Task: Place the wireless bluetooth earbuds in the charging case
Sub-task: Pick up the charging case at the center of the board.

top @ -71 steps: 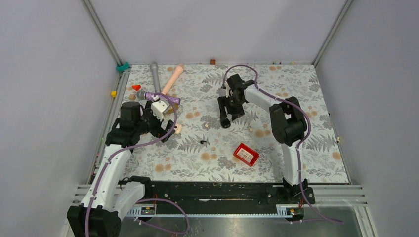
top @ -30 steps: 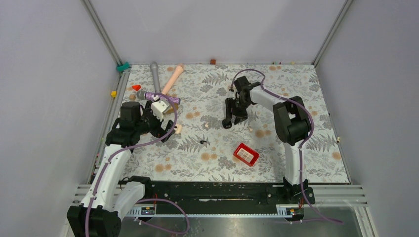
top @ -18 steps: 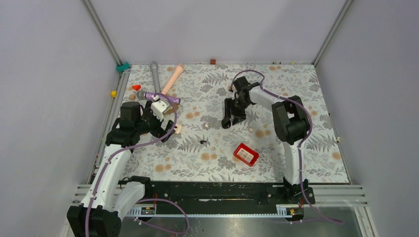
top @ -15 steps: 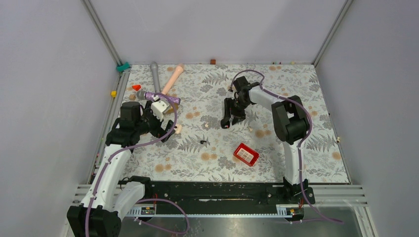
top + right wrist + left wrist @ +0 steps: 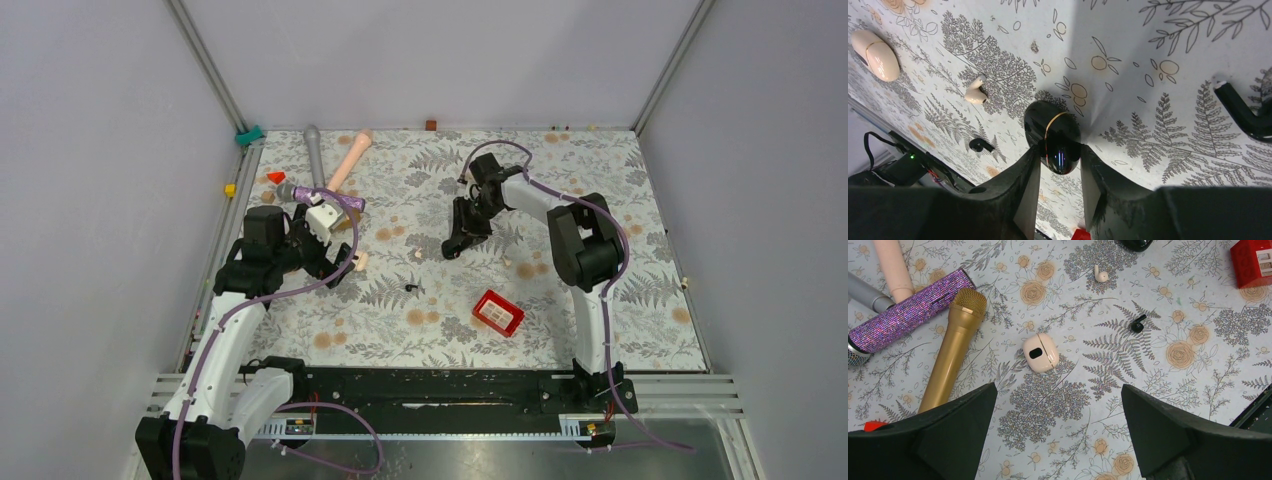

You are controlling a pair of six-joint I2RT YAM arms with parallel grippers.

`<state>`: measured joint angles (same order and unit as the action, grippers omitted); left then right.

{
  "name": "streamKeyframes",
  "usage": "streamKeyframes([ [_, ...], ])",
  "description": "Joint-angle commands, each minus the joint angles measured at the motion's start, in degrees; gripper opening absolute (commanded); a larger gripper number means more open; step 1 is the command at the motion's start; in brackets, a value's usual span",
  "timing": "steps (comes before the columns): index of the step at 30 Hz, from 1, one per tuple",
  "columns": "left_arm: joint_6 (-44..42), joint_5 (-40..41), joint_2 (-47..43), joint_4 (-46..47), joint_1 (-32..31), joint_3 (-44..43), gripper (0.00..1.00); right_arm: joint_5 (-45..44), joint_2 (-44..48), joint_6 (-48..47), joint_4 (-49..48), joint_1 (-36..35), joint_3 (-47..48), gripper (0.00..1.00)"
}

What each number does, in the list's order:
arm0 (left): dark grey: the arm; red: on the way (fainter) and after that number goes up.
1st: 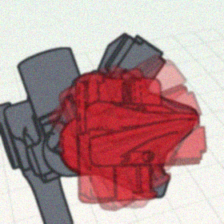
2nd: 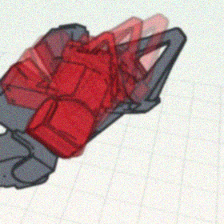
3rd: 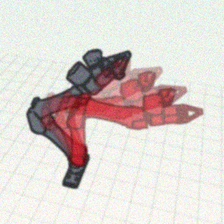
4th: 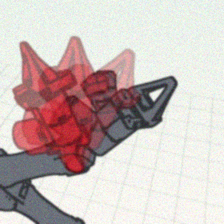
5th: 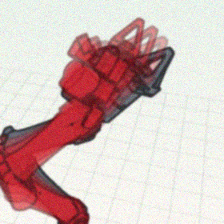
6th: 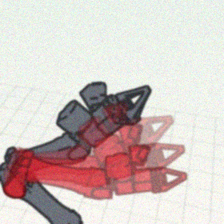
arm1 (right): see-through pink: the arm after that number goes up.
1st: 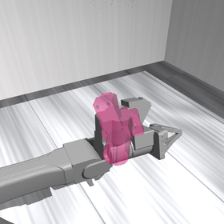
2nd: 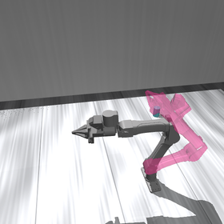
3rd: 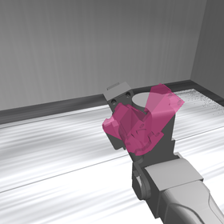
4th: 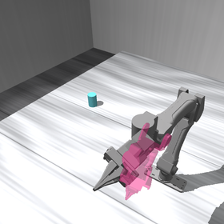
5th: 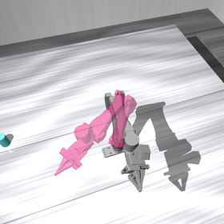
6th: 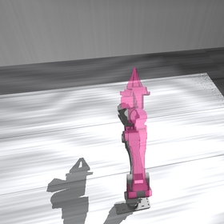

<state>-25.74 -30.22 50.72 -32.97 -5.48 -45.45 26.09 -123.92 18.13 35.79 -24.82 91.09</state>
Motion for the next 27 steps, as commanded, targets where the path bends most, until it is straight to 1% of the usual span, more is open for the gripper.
streamKeyframes([
  [1, -0.8, -1.1, -0.7, 2.2, 0.4, 0.2, 0.98, 0.7, -0.7, -0.6, -2.3, -0.7, -0.1, 0.28],
  [6, -0.9, -1.8, -0.4, 2.2, 0.4, 0.1, 0.99, 3.1, 1.8, -1.0, -5.3, -0.7, -1.6, 0.23],
  [12, -0.2, -4.4, 2.9, 2.3, 0.3, -1.2, 0.99, 3.7, 4.4, -2.5, -6.6, -0.7, -3.1, 0.23],
  [18, 1.7, -7.5, 11.5, 3.6, -0.3, -5.5, 0.99, 3.7, 8.1, -4.6, -7.3, -0.7, -4.9, 0.23],
  [24, 9.5, -12.5, 22.5, 8.7, -1.3, -11.5, 0.98, 3.5, 9.2, -5.5, -7.5, -0.7, -6.0, 0.23],
  [27, 13.5, -13.8, 26.7, 11.2, -2.2, -13.8, 0.98, 3.4, 8.7, -5.5, -7.6, -0.7, -5.9, 0.23],
])
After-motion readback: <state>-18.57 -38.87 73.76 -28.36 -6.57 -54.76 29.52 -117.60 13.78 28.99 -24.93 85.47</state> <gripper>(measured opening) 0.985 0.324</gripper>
